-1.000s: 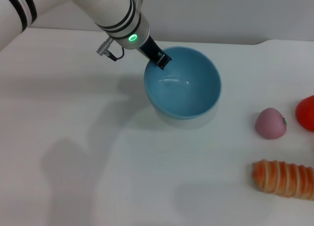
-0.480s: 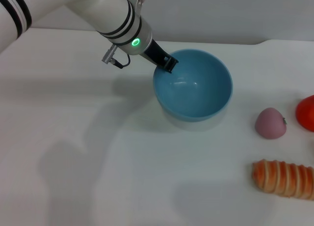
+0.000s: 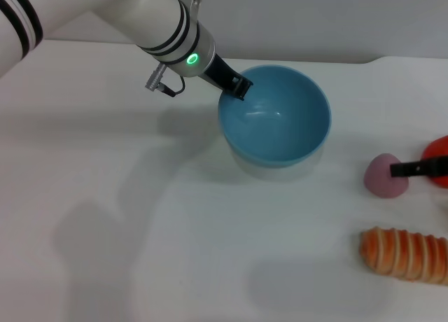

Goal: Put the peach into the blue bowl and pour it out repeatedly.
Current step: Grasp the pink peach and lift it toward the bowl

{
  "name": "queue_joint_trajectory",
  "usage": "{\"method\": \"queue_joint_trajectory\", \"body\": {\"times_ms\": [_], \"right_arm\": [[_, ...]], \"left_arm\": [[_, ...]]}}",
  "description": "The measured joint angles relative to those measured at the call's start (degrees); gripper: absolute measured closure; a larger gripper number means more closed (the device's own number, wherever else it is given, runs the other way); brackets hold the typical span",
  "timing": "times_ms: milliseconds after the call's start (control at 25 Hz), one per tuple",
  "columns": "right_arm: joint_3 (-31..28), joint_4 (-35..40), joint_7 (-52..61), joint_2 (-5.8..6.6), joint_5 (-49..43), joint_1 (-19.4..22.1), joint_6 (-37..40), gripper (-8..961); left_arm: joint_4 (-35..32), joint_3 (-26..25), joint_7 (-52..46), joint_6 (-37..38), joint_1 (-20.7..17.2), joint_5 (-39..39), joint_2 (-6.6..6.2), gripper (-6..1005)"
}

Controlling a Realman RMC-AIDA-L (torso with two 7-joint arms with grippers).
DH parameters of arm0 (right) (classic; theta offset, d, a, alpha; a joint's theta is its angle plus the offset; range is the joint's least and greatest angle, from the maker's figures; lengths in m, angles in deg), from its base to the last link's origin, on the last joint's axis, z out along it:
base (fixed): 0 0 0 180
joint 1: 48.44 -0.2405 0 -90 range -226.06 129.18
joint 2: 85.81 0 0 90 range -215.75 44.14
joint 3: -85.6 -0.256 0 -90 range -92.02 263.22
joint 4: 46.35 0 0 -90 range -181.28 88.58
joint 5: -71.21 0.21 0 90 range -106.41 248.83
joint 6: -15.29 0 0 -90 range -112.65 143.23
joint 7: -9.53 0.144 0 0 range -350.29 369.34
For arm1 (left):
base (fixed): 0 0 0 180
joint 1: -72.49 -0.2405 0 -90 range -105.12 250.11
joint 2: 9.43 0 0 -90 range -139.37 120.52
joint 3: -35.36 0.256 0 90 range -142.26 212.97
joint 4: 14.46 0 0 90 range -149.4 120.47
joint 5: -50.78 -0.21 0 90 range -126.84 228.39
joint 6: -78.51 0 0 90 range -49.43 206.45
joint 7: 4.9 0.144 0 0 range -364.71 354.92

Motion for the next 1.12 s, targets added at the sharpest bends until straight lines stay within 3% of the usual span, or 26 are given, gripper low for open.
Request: {"method": "queue_joint_trajectory", "body": {"times_ms": [680,920,1120], "right_arm": [[10.20,-8.28,-0.22,-0.15,2.92,-1.79,-11.30,147],[10.54,-6.12,0.00,-0.25,2.99,-1.58,-10.55,282],[10.58,-4.82,-0.05,-0.25,2.99,-1.50,-10.16,473]], "left_arm": [[0.02,0.05,0.63,-1.38,-1.32,0.00,0.00,1001],[0.05,0.02,0.65,-1.65,-1.38,0.00,-0.01,1001],[0.08,0.02,0.68,-1.82,-1.61,-0.01,-0.01,1001]]}}
